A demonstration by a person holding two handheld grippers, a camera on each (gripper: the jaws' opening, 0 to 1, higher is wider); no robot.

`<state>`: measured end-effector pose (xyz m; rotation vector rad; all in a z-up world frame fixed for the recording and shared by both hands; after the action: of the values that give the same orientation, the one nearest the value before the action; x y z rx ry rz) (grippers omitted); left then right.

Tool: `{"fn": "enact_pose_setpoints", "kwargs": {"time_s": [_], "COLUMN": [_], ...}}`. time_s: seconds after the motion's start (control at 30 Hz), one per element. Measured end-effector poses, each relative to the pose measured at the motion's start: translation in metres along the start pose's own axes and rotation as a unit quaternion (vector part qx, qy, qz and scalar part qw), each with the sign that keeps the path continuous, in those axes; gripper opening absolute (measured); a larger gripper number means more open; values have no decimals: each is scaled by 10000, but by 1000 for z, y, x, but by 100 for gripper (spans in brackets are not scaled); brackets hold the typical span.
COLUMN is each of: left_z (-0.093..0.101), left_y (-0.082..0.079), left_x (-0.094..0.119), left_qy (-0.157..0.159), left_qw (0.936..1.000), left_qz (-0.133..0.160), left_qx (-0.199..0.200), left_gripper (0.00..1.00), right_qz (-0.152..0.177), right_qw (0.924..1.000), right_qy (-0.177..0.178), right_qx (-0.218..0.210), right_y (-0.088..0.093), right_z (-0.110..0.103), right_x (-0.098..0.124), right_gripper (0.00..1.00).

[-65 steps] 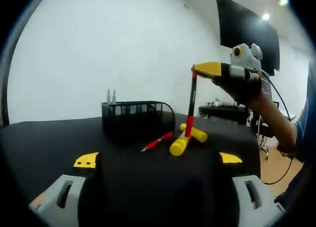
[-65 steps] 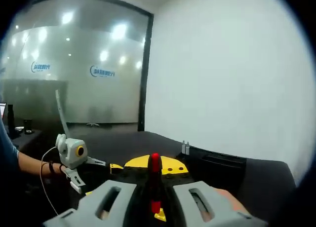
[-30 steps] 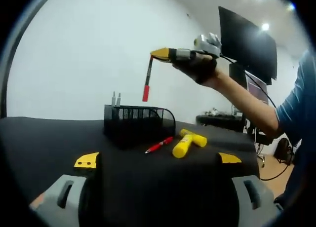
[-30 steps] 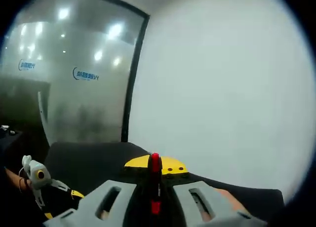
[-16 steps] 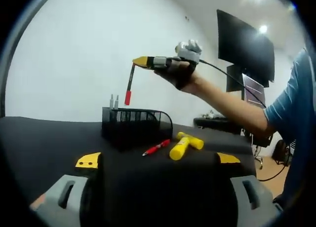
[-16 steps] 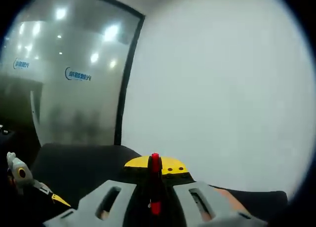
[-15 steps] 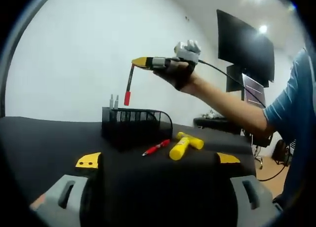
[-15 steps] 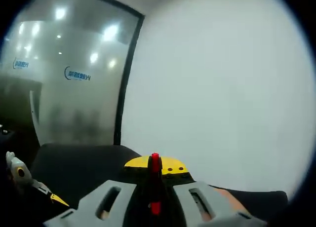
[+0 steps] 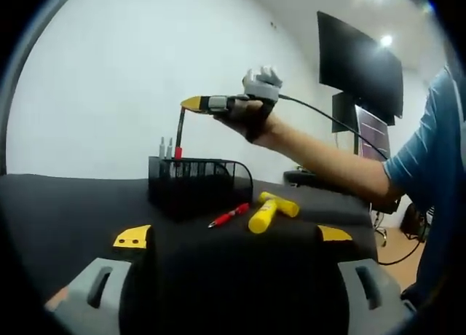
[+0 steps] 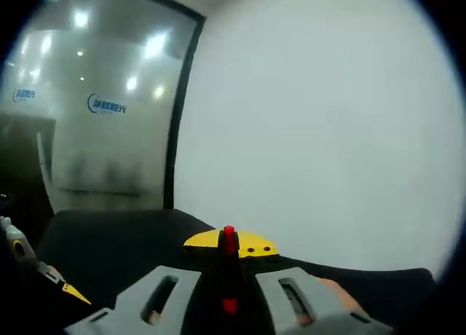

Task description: Pick up pens and glue sticks and place them into the holder.

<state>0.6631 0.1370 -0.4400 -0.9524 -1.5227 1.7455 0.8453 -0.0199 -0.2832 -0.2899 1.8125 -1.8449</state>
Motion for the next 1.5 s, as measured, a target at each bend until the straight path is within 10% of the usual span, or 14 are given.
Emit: {"fn": "enact_pose_setpoints", "kwargs": {"time_s": [1.5], "left_z": [-2], "left_y": [6], "left_x": [-1], "left_qy": [-103], "left_qw": [9997], "left_qz": [-195], "left_qx": [-119], "left_gripper": [85], "right_qz": [-603], "right_qw": [9980], "right_qy": [-64], "right_qx": [-204], "right_y": [55], "right_z": [-13], "right_x": [18], "right_gripper": [4]}}
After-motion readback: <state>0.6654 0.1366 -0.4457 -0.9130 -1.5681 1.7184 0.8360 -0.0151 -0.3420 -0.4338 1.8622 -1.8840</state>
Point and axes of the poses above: the point that each gripper's makers call its tool centre point, and the gripper's own axes: x roughly backward along the fingers, z roughly to its right, y roughly out of its underside, the point moved 5 cm from there along x, roughly backward along the fingers, and after that the axes turned 8 degrees about z, right-handed, at the moved point
